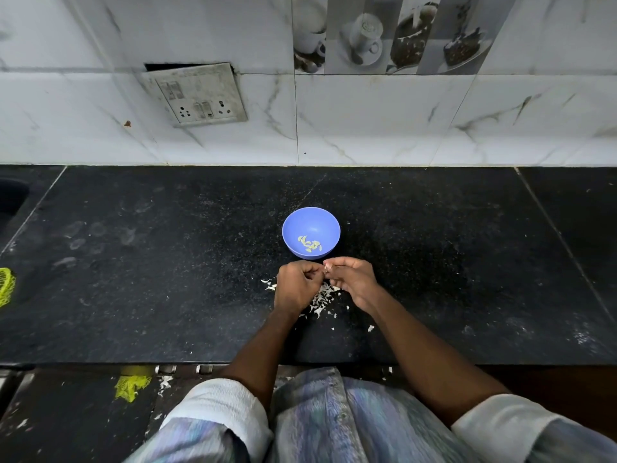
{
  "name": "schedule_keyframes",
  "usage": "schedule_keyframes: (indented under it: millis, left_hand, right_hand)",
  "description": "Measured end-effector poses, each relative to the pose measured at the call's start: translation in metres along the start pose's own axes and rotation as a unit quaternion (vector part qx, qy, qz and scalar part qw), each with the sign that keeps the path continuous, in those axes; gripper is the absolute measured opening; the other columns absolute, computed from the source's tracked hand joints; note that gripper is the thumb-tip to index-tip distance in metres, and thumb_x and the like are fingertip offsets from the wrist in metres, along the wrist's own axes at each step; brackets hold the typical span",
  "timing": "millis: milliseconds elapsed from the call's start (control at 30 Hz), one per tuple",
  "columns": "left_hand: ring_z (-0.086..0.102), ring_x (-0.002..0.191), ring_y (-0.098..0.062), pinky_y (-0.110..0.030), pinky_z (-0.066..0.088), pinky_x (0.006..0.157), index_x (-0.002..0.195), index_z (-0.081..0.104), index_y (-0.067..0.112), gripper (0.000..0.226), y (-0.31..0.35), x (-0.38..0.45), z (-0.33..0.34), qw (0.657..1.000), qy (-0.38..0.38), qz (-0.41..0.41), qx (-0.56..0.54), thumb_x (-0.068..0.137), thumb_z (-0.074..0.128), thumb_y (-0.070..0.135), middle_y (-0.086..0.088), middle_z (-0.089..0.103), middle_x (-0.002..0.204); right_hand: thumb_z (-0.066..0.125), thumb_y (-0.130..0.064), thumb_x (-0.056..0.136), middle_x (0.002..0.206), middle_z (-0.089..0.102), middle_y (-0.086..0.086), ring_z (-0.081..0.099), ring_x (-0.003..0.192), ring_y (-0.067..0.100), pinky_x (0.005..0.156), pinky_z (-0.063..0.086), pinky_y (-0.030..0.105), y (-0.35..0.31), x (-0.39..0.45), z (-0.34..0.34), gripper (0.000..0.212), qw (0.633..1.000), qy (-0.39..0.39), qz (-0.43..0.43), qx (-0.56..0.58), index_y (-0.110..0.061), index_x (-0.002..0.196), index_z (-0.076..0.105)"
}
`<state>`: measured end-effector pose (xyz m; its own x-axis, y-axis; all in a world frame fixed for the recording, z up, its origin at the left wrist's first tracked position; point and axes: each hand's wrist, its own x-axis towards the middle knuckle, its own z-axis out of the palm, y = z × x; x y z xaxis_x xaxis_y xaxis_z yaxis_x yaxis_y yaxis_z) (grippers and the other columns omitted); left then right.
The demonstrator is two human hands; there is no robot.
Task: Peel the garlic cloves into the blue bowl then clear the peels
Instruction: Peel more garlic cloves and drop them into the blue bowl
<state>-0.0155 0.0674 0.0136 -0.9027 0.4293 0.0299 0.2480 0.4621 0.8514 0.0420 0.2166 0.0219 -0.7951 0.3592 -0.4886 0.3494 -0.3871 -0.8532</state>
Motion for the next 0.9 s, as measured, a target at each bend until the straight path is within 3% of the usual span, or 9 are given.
schedule_keyframes:
  millis: [167,267,367,533,733,900]
  left_hand:
    - [0.068,0.060,0.001,-0.032,0.059,0.060,0.085,0.085,0.022,0.006,0.0005,0.0000,-0.0016,1.000,0.006,0.008,-0.009,0.087,0.081,0.026,0.011,0.076,0.069]
    - [0.055,0.050,-0.001,-0.033,0.053,0.053,0.074,0.079,0.016,0.021,-0.0015,0.0002,-0.0014,1.000,0.015,0.007,0.002,0.087,0.078,0.033,0.005,0.068,0.058]
    - [0.042,0.046,0.004,-0.024,0.042,0.051,0.063,0.071,0.016,0.027,0.0017,0.0010,-0.0017,1.000,0.016,0.006,0.005,0.086,0.078,0.029,0.011,0.055,0.048]
    - [0.062,0.053,0.003,-0.025,0.052,0.056,0.074,0.082,0.023,0.013,0.0031,0.0001,-0.0014,0.999,0.024,-0.029,0.001,0.081,0.079,0.033,0.015,0.071,0.061]
    - [0.067,0.059,-0.001,-0.031,0.057,0.061,0.073,0.081,0.022,0.011,0.0038,-0.0024,-0.0008,0.998,0.037,-0.053,-0.012,0.083,0.078,0.027,0.015,0.072,0.063]
    - [0.070,0.065,-0.004,-0.035,0.060,0.067,0.077,0.080,0.022,0.011,-0.0013,-0.0045,0.0003,0.996,0.038,-0.084,-0.005,0.083,0.073,0.026,0.014,0.073,0.067]
  right_hand:
    - [0.073,-0.001,0.091,0.092,0.077,0.011,0.073,0.078,0.014,0.072,0.059,0.023,0.0019,-0.0002,-0.0050,0.013,0.999,-0.031,0.002,0.018,0.000,0.104,0.075]
    - [0.074,-0.002,0.091,0.096,0.078,0.011,0.074,0.085,0.016,0.075,0.059,0.025,0.0029,0.0003,-0.0040,0.012,0.999,-0.037,-0.003,0.008,-0.001,0.103,0.076]
    - [0.074,-0.003,0.091,0.098,0.078,0.010,0.074,0.092,0.018,0.082,0.059,0.029,0.0049,0.0019,-0.0042,0.010,0.999,-0.046,-0.007,0.010,-0.003,0.101,0.076]
    - [0.072,-0.001,0.092,0.099,0.078,0.013,0.073,0.097,0.023,0.096,0.059,0.037,0.0082,0.0043,-0.0005,0.009,0.999,-0.047,-0.005,0.022,-0.002,0.100,0.075]
    - [0.065,0.005,0.095,0.099,0.078,0.011,0.076,0.093,0.017,0.082,0.060,0.025,0.0074,0.0040,0.0031,0.012,0.998,-0.049,0.003,0.048,0.000,0.103,0.073]
    - [0.061,0.009,0.096,0.102,0.077,0.012,0.075,0.096,0.017,0.083,0.060,0.023,0.0081,0.0048,0.0046,0.016,0.997,-0.046,0.022,0.065,0.003,0.105,0.072]
